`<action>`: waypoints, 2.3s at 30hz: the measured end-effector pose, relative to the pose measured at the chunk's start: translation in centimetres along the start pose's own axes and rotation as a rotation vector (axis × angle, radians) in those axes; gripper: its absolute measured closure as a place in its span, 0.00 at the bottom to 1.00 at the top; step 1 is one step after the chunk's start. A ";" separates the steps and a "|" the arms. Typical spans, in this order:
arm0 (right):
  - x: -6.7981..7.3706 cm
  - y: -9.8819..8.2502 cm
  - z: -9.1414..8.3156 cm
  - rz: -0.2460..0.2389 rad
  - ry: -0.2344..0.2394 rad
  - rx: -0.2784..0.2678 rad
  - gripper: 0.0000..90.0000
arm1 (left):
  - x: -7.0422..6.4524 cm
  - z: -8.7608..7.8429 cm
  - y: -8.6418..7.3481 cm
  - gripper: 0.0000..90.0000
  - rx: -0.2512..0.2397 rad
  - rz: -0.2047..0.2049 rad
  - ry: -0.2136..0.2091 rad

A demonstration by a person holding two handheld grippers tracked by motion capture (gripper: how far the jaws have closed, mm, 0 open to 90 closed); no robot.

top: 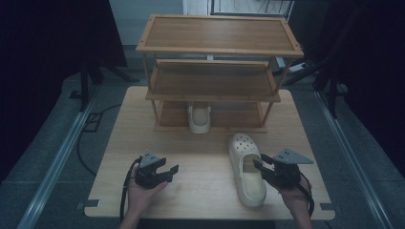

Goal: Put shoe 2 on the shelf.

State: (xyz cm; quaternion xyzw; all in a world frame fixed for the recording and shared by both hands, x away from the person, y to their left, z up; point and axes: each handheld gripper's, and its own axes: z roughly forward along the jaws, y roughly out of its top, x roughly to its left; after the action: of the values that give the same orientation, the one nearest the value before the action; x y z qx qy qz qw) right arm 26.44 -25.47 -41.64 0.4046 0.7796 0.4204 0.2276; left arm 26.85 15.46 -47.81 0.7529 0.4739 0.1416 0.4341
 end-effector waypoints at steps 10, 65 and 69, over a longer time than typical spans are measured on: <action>-1.5 -1.4 1.5 0.048 -0.065 0.069 0.63 | 0.0 0.3 -0.1 0.44 0.012 0.003 -0.001; -0.8 -0.4 4.7 0.059 -0.114 0.005 0.84 | 0.0 1.4 -0.6 0.44 0.049 0.016 -0.008; -1.1 0.4 5.6 0.060 -0.110 0.000 0.84 | -0.1 1.5 -0.6 0.44 0.054 0.017 -0.009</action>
State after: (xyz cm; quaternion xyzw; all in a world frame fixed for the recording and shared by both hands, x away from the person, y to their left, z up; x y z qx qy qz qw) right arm 31.15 -23.60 -44.31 0.4500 0.7535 0.4043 0.2574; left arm 27.35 14.73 -49.11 0.7690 0.4692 0.1292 0.4145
